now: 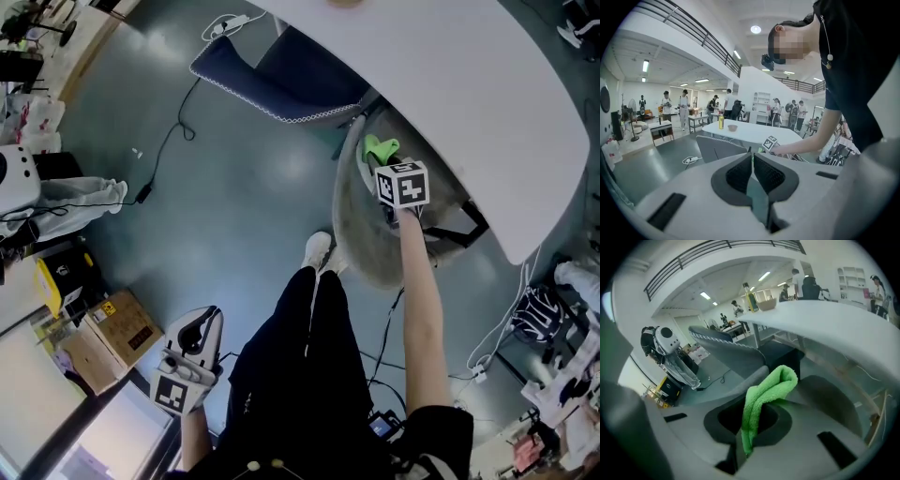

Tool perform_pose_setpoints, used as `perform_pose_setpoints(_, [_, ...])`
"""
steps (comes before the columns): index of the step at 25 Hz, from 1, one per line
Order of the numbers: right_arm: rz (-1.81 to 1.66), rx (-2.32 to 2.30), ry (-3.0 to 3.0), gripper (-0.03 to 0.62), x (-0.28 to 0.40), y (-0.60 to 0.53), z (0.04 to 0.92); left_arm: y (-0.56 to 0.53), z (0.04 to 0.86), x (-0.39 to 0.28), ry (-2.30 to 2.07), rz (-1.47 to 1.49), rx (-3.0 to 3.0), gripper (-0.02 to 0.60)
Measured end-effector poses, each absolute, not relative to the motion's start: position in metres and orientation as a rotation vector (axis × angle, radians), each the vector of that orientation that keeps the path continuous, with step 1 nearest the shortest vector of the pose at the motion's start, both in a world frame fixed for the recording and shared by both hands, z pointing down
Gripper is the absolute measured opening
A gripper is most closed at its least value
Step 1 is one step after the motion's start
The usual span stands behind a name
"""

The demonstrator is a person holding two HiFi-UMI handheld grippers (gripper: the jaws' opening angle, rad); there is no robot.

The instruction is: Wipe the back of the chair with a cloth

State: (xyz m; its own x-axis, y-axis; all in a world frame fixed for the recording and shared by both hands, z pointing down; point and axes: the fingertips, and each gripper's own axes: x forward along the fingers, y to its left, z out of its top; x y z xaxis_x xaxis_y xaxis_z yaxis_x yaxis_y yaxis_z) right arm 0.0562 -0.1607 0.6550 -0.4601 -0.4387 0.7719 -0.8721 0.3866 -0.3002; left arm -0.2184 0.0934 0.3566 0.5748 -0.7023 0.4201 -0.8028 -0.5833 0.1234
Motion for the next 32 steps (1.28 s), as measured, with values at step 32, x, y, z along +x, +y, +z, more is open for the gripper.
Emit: perform_pose_setpoints(32, [0.976,0.967,-2.222,0.02,-0.005,-0.195,0.654,0.087,0.342,-0.226,-1.328,0.436,2.495,0.017])
